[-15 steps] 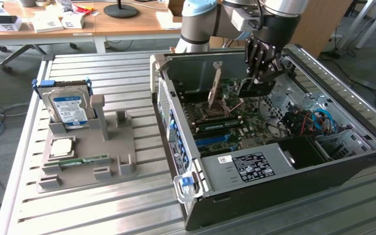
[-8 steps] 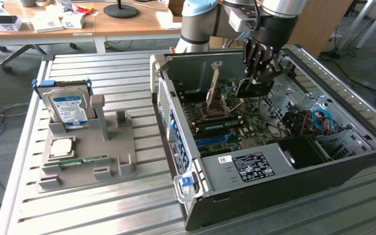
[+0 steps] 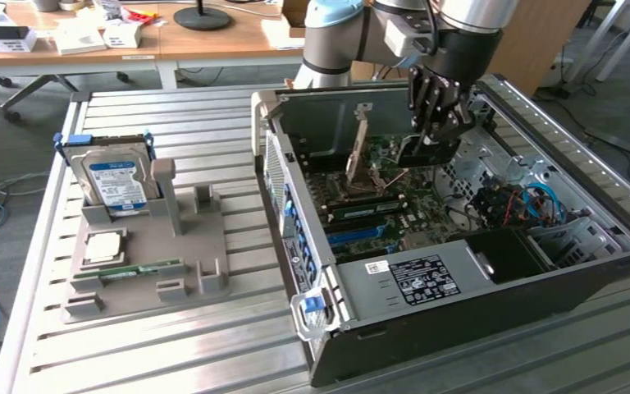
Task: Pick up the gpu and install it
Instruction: 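Insert the gpu into the slot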
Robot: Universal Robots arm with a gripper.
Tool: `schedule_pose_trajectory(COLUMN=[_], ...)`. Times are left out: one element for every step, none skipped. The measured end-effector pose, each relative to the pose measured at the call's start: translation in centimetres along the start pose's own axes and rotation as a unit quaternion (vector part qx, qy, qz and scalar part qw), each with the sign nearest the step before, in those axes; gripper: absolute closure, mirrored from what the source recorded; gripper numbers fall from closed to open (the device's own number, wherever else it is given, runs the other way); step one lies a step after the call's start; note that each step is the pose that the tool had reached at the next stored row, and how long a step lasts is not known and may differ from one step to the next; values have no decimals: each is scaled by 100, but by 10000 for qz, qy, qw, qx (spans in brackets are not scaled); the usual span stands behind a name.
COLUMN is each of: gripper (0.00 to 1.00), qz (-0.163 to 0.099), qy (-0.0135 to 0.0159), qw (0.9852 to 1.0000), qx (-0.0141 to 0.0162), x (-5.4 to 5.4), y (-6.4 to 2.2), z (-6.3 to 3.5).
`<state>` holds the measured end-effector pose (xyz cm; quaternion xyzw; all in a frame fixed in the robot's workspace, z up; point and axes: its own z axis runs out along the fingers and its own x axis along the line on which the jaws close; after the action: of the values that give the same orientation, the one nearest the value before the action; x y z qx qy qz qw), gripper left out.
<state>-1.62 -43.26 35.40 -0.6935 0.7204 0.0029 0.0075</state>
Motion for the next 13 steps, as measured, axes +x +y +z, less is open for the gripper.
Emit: schedule_pose_trajectory(gripper=[74,74,74,74,74,74,74,74,74,74,74,74,74], qz=[1,2,3,5,6,8,9,10,11,13,15,17,18], qy=[0,0,0,0,1,1,0,1,0,0,0,1,1], qw=[10000,10000,10000,10000,10000,10000,10000,10000,10000,10000,10000,10000,10000], qx=[0,0,0,0,0,0,0,0,0,0,0,0,0], x=[9,17,25,33,42,51,60,69,76,83,90,96,103], y=[5,11,18,26,33,40,47,53,60,68,76,84,92], z=[0,0,0,-1,-1,-1,-1,-2,-2,-2,-2,-2,-3])
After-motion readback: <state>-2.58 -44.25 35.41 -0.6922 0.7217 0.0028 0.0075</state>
